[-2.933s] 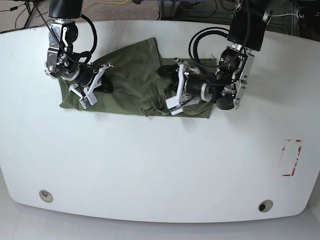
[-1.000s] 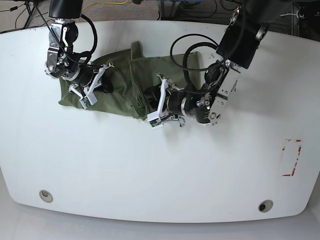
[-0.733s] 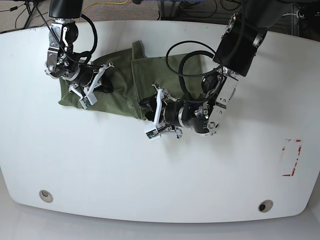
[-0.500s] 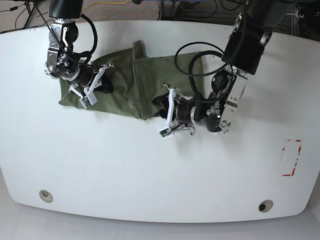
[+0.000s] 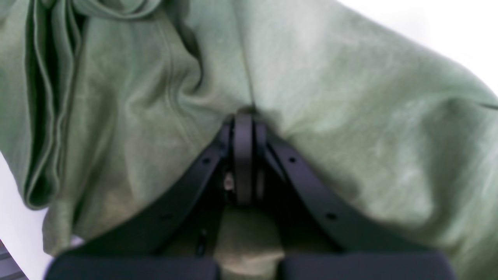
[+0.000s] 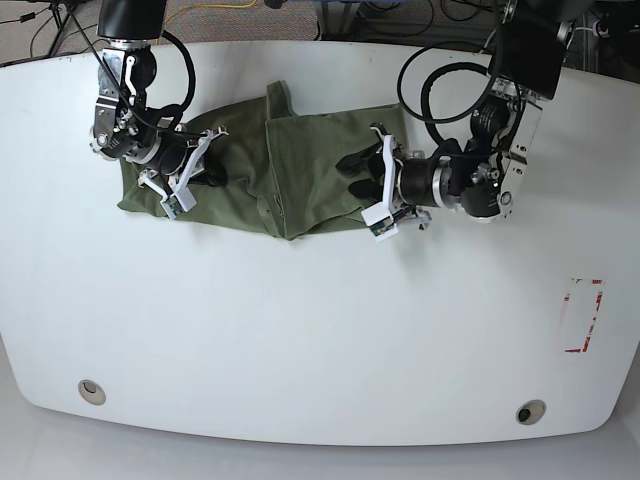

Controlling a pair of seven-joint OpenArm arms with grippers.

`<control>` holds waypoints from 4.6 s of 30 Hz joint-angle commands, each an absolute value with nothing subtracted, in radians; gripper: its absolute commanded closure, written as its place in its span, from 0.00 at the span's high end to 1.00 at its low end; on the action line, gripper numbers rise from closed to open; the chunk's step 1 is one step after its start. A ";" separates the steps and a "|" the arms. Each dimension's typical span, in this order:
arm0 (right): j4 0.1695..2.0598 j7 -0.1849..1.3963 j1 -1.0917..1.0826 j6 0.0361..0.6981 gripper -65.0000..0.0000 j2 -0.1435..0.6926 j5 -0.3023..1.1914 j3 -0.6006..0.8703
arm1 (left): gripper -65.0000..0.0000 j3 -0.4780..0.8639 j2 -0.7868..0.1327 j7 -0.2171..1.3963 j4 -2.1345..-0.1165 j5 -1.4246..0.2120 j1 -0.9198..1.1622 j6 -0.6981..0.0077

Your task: Layout the t-shirt on the table in an organized manner, then fold the t-shirt properly

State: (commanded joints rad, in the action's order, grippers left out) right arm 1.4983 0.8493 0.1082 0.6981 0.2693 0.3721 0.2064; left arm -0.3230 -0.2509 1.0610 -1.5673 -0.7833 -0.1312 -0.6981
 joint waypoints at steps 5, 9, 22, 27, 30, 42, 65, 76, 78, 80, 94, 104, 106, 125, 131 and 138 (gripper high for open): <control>1.498 0.849 0.107 0.698 0.00 0.269 0.372 0.206 | 0.37 -0.318 -0.297 1.056 -1.486 -0.783 -0.130 -0.698; 1.498 0.849 0.107 0.698 0.00 0.272 0.372 0.206 | 0.37 -0.318 -0.325 1.055 -1.422 -0.783 -0.134 -0.698; 1.500 0.849 0.107 0.698 0.00 0.274 0.372 0.206 | 0.37 -0.429 -0.406 0.926 -1.310 -0.705 -0.166 -0.698; 1.503 0.849 0.107 0.698 0.00 0.275 0.372 0.206 | 0.37 -0.429 -0.417 0.926 -1.310 -0.656 -0.173 -0.698; 1.503 0.851 0.107 0.698 0.00 0.277 0.372 0.206 | 0.37 -0.429 -0.424 0.924 -1.303 -0.619 -0.194 -0.698; 1.575 0.866 0.113 0.698 0.00 0.278 0.372 0.206 | 0.37 -0.429 -0.453 0.924 -1.248 -0.555 -0.274 -0.698; 1.863 1.199 0.002 0.698 0.80 0.133 0.397 0.593 | 0.37 -0.427 -0.475 0.923 -1.247 -0.550 -0.268 -0.698; 1.620 1.346 -0.062 0.698 0.93 0.182 0.644 0.888 | 0.37 -0.426 -0.503 0.921 -1.247 -0.553 -0.266 -0.698; 1.550 1.346 -0.061 0.698 0.91 0.200 0.688 0.895 | 0.37 -0.426 -0.506 0.921 -1.247 -0.555 -0.265 -0.698; 1.488 1.346 -0.058 0.698 0.89 0.220 0.723 0.908 | 0.37 -0.426 -0.507 0.921 -1.247 -0.555 -0.265 -0.698; 1.397 1.346 0.004 0.698 0.87 0.163 0.776 0.905 | 0.37 -0.337 -0.506 0.923 -1.251 -0.553 -0.231 -0.698; 1.399 1.339 0.001 0.698 0.80 0.082 0.774 0.806 | 0.37 -0.334 -0.503 0.923 -1.253 -0.552 -0.211 -0.698; 1.399 1.325 -0.001 0.698 0.79 0.074 0.774 0.799 | 0.37 -0.334 -0.501 0.923 -1.254 -0.552 -0.208 -0.698; 1.412 1.129 0.021 0.698 0.00 0.093 0.776 0.608 | 0.37 -0.337 -0.496 0.923 -1.248 -0.552 -0.205 -0.698; 1.544 1.135 0.028 0.698 0.00 0.096 0.776 0.607 | 0.37 -0.332 -0.463 0.923 -1.247 -0.549 -0.205 -0.698; 1.690 1.165 0.028 0.698 0.00 0.093 0.783 0.533 | 0.37 -0.337 -0.412 0.924 -1.245 -0.547 -0.205 -0.698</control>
